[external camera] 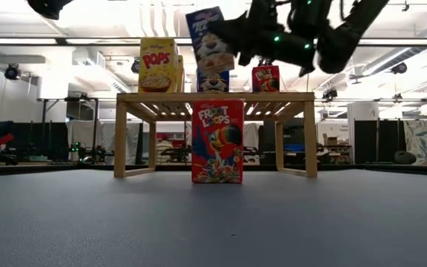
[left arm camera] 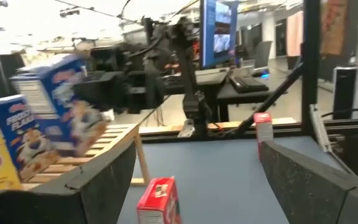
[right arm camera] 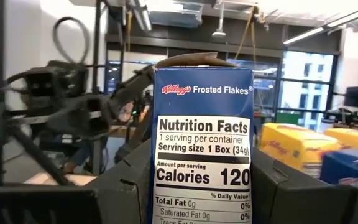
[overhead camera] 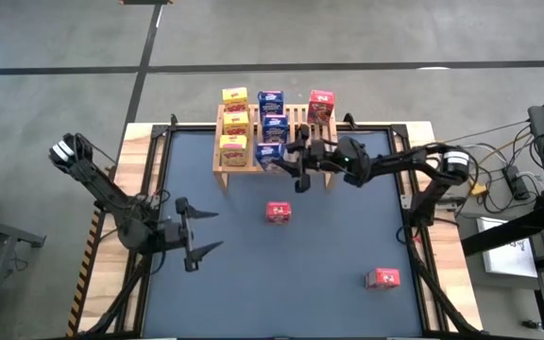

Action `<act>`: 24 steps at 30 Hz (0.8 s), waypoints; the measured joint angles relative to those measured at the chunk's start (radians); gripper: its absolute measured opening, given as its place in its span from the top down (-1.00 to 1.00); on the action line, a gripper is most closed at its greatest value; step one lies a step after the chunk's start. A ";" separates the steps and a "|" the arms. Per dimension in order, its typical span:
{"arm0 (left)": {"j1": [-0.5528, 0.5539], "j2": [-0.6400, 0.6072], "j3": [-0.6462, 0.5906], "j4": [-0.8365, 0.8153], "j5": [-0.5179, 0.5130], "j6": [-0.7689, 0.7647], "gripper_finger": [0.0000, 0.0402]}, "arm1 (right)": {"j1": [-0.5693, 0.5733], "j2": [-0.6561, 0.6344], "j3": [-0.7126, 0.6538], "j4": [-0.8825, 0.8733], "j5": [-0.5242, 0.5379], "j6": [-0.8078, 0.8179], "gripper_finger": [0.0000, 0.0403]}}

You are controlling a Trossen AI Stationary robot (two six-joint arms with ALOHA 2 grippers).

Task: Stack cereal on shelf
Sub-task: Put the blue cereal box on the shelf aligned with the other blue cereal box

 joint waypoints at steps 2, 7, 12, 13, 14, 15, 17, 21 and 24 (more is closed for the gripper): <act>0.000 0.006 -0.006 0.015 0.019 0.003 -0.60 | -0.016 0.028 0.018 0.015 -0.019 0.011 0.24; 0.000 0.032 0.005 0.016 0.020 0.002 -0.56 | -0.036 0.091 0.032 0.115 -0.030 0.026 0.24; 0.000 0.071 0.032 0.015 0.019 0.011 -0.55 | -0.052 0.137 0.027 0.203 -0.032 0.043 0.24; 0.001 0.078 0.039 0.015 0.020 0.014 -0.55 | -0.053 0.143 0.027 0.208 -0.033 0.043 0.24; 0.002 0.085 0.045 0.015 0.020 0.019 -0.55 | -0.056 0.146 0.026 0.209 -0.033 0.043 0.24; 0.002 0.092 0.051 0.016 0.019 0.022 -0.55 | -0.057 0.149 0.025 0.209 -0.034 0.043 0.24; 0.002 0.106 0.065 0.016 0.020 0.033 -0.55 | -0.058 0.160 0.025 0.217 -0.033 0.042 0.24; 0.003 0.130 0.092 0.012 0.016 0.050 -0.55 | -0.067 0.172 0.026 0.235 -0.034 0.032 0.24; 0.003 0.151 0.107 0.006 0.012 0.062 -0.55 | -0.077 0.172 0.022 0.233 -0.040 0.041 0.24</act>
